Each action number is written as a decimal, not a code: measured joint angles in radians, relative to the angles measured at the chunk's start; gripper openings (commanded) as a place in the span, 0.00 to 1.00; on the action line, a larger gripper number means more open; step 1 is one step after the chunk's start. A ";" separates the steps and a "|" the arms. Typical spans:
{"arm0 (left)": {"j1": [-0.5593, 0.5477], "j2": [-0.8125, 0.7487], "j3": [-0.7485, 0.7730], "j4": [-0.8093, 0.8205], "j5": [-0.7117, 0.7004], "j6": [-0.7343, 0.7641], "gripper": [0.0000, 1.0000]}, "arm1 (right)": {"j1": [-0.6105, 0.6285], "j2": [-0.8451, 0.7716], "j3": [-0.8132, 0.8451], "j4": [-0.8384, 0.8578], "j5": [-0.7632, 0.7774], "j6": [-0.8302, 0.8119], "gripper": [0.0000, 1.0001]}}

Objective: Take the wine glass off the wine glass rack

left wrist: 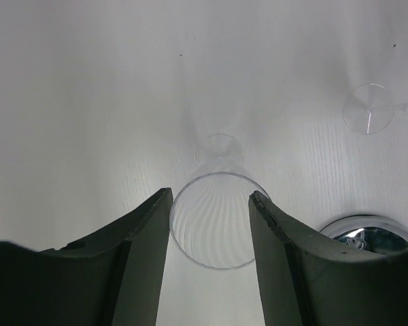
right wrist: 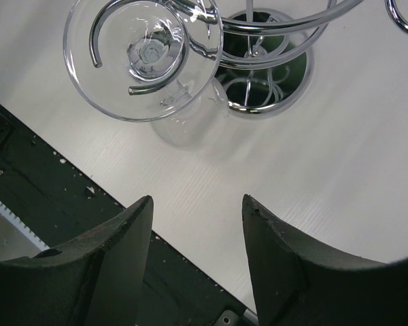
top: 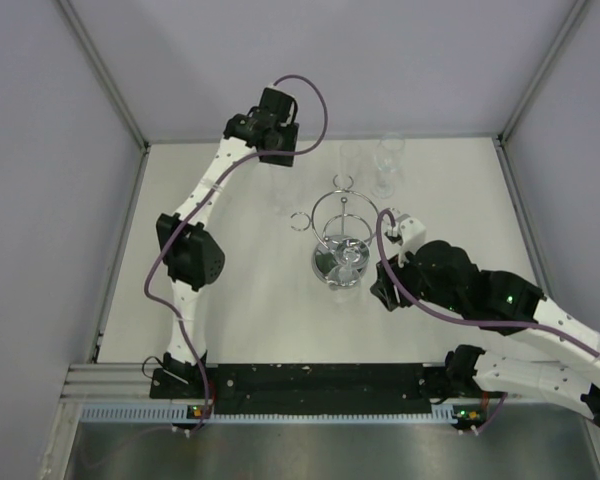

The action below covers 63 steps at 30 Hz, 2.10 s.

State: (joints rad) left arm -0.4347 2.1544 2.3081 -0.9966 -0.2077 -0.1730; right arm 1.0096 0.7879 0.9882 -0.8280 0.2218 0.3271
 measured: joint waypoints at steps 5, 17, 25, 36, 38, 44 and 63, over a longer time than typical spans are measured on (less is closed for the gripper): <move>0.000 -0.016 0.000 0.001 -0.039 0.005 0.57 | 0.000 -0.001 0.000 0.000 -0.003 0.007 0.55; 0.000 -0.111 -0.006 0.009 -0.130 0.020 0.59 | 0.000 0.030 0.021 0.023 0.019 0.048 0.57; 0.001 -0.280 -0.124 0.064 -0.092 0.014 0.59 | 0.000 0.018 0.120 0.029 0.005 0.094 0.59; 0.001 -0.497 -0.430 0.168 0.198 -0.053 0.64 | 0.000 0.008 0.177 0.041 -0.068 0.176 0.64; 0.001 -0.553 -0.508 0.202 0.264 -0.065 0.67 | 0.000 0.014 0.177 0.044 -0.059 0.199 0.65; 0.001 -0.779 -0.756 0.346 0.461 -0.105 0.75 | -0.069 0.026 0.163 0.087 -0.056 0.270 0.65; 0.001 -1.089 -1.118 0.455 0.683 -0.124 0.98 | -0.283 0.127 0.050 0.259 -0.298 0.381 0.63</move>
State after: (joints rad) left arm -0.4339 1.0657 1.1896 -0.5419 0.4751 -0.2970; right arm 0.7261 0.9154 1.0386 -0.5694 -0.0761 0.7078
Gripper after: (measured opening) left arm 0.981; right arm 0.642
